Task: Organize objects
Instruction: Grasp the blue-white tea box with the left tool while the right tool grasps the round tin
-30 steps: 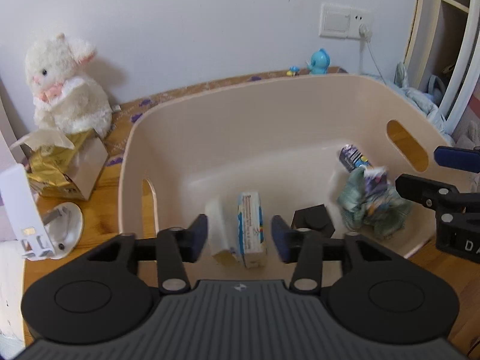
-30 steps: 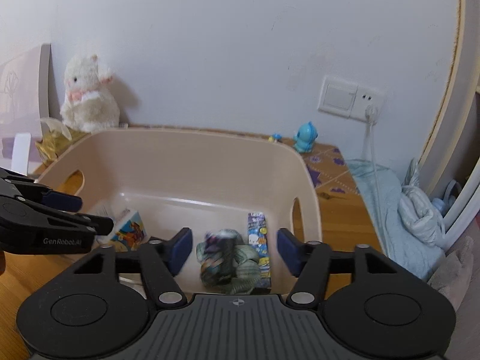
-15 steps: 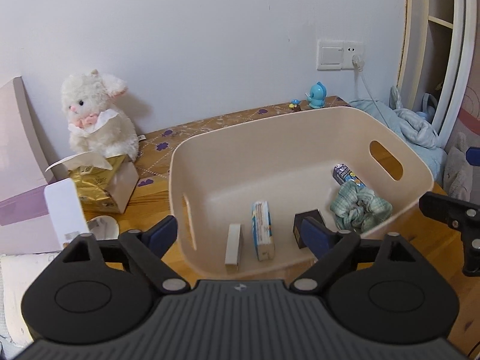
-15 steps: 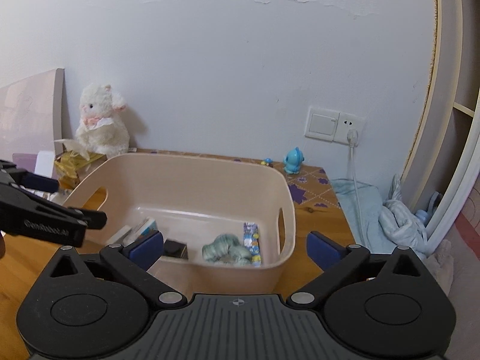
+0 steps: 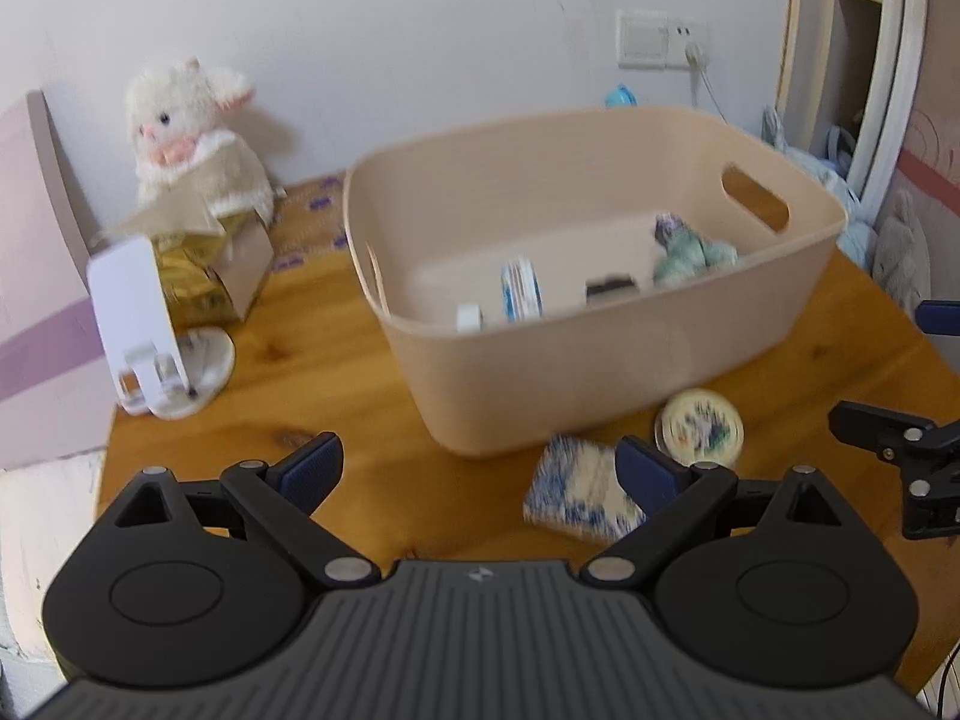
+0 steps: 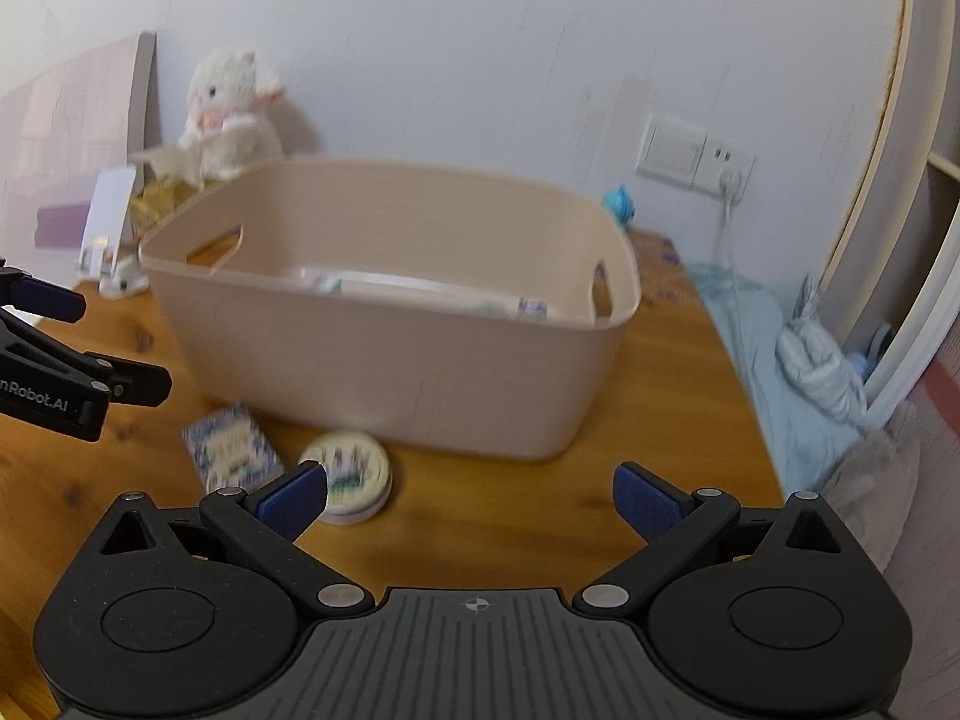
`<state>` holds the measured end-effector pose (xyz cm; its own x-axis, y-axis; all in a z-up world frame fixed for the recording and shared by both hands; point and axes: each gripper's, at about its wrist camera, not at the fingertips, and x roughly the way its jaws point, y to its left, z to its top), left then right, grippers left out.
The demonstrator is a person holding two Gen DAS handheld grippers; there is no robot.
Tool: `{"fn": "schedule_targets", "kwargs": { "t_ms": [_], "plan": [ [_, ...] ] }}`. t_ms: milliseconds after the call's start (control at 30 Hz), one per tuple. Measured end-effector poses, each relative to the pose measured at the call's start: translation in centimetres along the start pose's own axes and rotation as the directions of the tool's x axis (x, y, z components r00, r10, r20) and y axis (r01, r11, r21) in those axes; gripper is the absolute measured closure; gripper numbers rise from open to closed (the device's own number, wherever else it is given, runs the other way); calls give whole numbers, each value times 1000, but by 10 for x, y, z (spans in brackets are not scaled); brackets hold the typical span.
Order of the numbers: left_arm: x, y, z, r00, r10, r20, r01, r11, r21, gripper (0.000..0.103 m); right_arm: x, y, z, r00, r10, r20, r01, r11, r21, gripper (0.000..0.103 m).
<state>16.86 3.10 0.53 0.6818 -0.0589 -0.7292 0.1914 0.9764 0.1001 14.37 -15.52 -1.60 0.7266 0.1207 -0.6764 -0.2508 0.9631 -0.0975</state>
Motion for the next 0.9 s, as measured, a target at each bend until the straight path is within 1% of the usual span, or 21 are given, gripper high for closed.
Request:
{"fn": "schedule_targets", "kwargs": {
  "t_ms": [167,233,400,500,667,767,900],
  "plan": [
    [15,-5,-21,997,-58,-43,58,998,5,5,17,5,-14,999,2,-50,-2,1000,0,0],
    [23,-8,-27,996,-69,-61,70,998,9,5,23,6,-20,998,4,-67,-4,1000,0,0],
    [41,-19,-36,995,-61,-79,64,997,39,5,37,9,-28,995,7,-96,-7,1000,0,0],
    [49,-20,-38,994,-76,-78,79,996,33,5,45,11,-31,994,9,-106,-10,1000,-3,0],
    [62,-21,-39,996,-53,-77,56,998,36,5,60,19,-32,992,23,-127,-25,999,-19,0],
    [68,-16,-38,994,-68,-83,69,998,10,5,67,26,-29,992,22,-127,-28,999,-44,0],
    [66,-10,-32,991,-108,-82,104,993,-56,5,72,30,-25,993,32,-117,-38,998,-51,0]
  ]
}}
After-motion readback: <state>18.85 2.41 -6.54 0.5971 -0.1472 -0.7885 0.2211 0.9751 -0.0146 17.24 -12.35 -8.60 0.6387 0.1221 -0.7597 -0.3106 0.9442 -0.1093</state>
